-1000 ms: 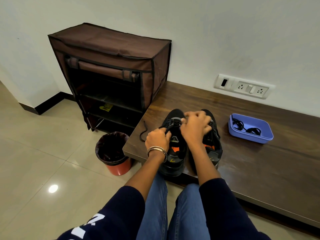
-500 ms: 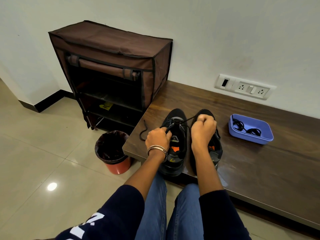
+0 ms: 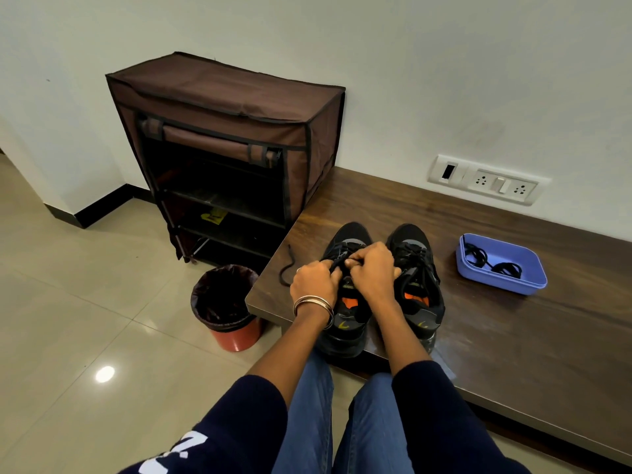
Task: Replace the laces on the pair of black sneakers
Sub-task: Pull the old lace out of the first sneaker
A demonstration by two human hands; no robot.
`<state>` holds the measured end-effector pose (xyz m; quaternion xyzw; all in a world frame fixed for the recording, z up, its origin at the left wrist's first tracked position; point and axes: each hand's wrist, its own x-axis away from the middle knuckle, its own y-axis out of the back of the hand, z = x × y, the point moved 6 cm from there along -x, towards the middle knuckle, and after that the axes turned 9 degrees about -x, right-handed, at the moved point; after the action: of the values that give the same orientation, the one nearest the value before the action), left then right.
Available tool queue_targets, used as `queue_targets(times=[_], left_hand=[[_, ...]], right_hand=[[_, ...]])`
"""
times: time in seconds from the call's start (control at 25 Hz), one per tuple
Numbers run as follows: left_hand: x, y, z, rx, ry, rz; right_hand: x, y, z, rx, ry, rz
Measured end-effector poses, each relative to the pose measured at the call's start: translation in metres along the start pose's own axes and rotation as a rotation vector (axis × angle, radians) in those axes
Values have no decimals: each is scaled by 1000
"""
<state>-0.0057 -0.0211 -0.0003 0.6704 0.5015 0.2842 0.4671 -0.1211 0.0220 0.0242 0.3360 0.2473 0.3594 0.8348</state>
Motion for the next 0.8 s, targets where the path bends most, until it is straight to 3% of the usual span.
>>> queue_targets(times=[0.08, 0.2, 0.28, 0.36, 0.44, 0.64, 0.8], left_hand=[[1, 0, -1, -9, 3, -3], [1, -1, -1, -10, 7, 4], [2, 1, -1, -5, 10, 10], [2, 1, -1, -4, 7, 15], [2, 1, -2, -7, 2, 14], [1, 0, -1, 1, -4, 24], [0, 1, 4, 43, 14, -8]], right_hand=[[9, 20, 0, -266, -30, -136], [27, 65, 5, -697, -70, -495], [27, 78, 8, -625, -172, -575], [20, 74, 6, -238, -353, -417], [17, 58, 3, 17, -419, -222], [13, 15, 19, 251, -79, -39], [6, -10, 6, 375, -9, 55]])
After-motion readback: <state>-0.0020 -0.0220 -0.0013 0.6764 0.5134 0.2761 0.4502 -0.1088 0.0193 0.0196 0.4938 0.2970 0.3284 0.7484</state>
